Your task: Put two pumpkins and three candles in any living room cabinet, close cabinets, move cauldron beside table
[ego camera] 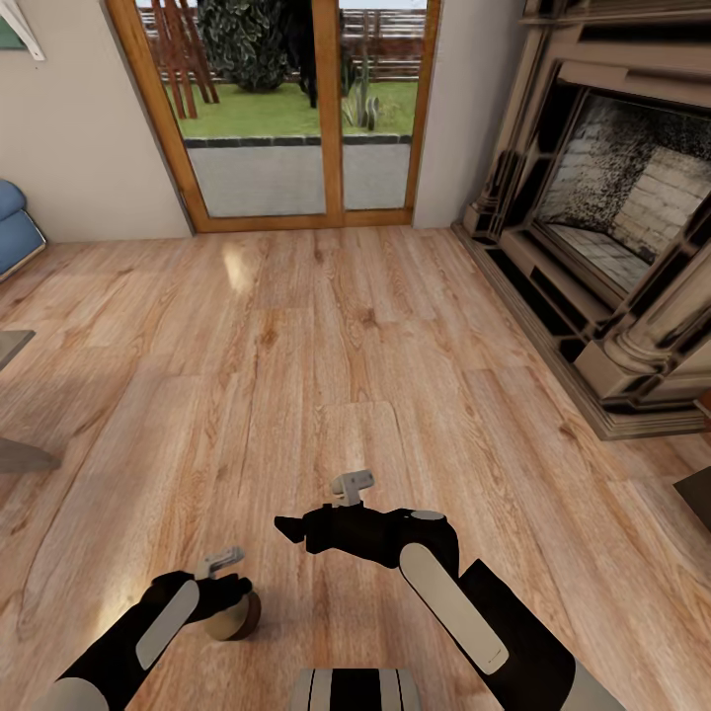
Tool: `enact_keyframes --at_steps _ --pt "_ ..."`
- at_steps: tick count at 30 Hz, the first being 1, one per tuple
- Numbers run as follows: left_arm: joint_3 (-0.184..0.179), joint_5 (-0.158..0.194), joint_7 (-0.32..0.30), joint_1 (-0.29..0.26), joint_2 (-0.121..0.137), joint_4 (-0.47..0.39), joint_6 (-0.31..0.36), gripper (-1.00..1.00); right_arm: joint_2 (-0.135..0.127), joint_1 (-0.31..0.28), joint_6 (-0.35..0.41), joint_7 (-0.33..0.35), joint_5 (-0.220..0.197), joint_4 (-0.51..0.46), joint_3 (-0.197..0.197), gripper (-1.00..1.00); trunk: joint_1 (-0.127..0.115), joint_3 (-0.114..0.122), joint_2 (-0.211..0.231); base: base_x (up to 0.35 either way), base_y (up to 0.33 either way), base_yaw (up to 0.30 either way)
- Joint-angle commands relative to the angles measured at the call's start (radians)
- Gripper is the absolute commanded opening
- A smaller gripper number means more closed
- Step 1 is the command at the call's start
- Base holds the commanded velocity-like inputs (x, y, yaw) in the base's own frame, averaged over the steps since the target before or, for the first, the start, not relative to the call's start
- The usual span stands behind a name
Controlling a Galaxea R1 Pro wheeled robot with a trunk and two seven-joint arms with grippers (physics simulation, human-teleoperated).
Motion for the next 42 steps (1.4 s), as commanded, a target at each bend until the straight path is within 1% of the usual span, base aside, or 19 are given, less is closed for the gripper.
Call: enact_keyframes --at_steps 1,4,8,15,20,29,33,39,42 --pt "-0.002 0.011 0.011 -0.001 0.000 -0.001 0.001 1.00 0.000 -0.001 0.002 -0.010 -0.010 -0.001 0.001 1.00 0.000 -0.001 0.000 0.000 0.000 0.000" --pt "0.001 0.011 0.013 -0.001 0.001 0.001 -0.005 1.00 0.000 -0.001 0.002 -0.010 -0.010 -0.001 0.001 1.00 0.000 -0.001 0.000 0.000 0.000 0.000" --pt "0.002 0.011 0.014 -0.001 0.000 0.004 -0.020 1.00 0.000 -0.001 0.002 -0.010 -0.010 -0.001 0.001 1.00 0.002 -0.016 -0.001 0.000 0.000 0.000" --pt "0.002 0.011 0.014 -0.001 0.000 0.005 -0.024 1.00 0.000 -0.001 0.002 -0.010 -0.010 -0.002 0.001 1.00 0.002 -0.016 -0.001 0.000 0.000 0.000" --pt "0.002 0.011 0.014 -0.001 0.001 0.005 -0.024 1.00 0.000 -0.001 0.002 -0.010 -0.010 -0.004 0.001 1.00 0.004 -0.036 -0.002 0.000 0.000 0.000" --pt "0.002 0.011 0.014 -0.001 0.002 0.005 -0.024 1.00 0.000 -0.001 0.002 -0.010 -0.010 -0.004 0.002 1.00 0.004 -0.036 -0.002 0.000 0.000 0.000" --pt "0.002 0.011 0.014 -0.001 0.002 0.005 -0.024 1.00 0.000 -0.001 0.002 -0.010 -0.010 -0.004 0.002 1.00 0.006 -0.051 -0.003 0.000 0.000 0.000" --pt "0.002 0.011 0.014 -0.001 0.002 0.005 -0.024 1.00 0.000 -0.001 0.002 -0.010 -0.010 -0.004 0.002 1.00 0.006 -0.051 -0.003 0.000 0.000 0.000" --pt "0.002 0.011 0.014 -0.001 0.002 0.005 -0.024 1.00 0.000 -0.001 0.002 -0.010 -0.010 -0.004 0.002 1.00 0.007 -0.063 -0.004 0.000 0.000 0.000"
